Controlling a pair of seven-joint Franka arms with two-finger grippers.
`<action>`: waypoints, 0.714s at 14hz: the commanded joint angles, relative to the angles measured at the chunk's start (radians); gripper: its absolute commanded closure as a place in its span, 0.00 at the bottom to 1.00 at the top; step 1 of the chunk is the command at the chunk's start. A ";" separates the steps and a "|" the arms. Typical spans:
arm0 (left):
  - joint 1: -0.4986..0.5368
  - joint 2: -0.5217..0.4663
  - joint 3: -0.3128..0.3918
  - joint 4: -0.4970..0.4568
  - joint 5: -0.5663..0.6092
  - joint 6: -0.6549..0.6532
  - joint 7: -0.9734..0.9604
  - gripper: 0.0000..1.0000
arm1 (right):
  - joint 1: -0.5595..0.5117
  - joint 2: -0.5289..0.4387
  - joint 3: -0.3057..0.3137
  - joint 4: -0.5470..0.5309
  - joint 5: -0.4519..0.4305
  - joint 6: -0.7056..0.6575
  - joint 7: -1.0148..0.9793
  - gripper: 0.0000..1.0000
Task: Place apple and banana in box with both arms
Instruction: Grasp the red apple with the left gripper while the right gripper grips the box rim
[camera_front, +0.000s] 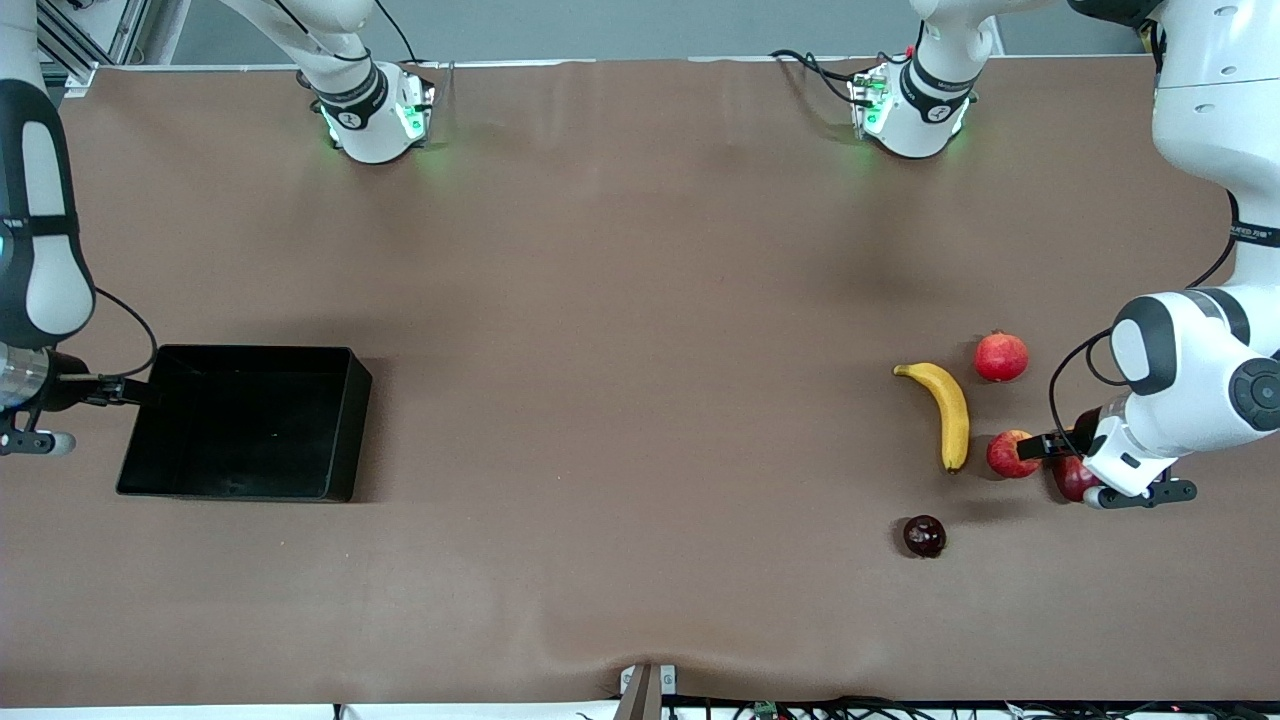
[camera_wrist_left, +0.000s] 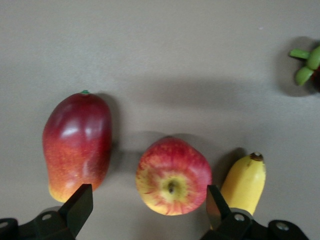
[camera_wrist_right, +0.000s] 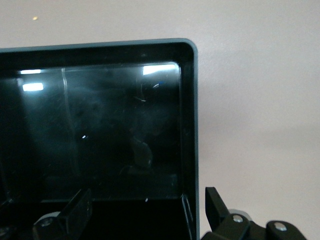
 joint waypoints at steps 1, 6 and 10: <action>-0.015 0.006 -0.001 0.015 0.019 -0.002 -0.010 0.00 | -0.035 0.053 0.015 0.005 -0.012 0.072 -0.041 0.00; -0.024 0.037 -0.001 0.012 0.019 0.000 -0.010 0.00 | -0.063 0.123 0.017 0.007 -0.008 0.144 -0.077 0.00; -0.026 0.049 -0.001 0.015 0.019 0.011 -0.009 0.00 | -0.063 0.165 0.017 0.008 0.002 0.175 -0.077 0.00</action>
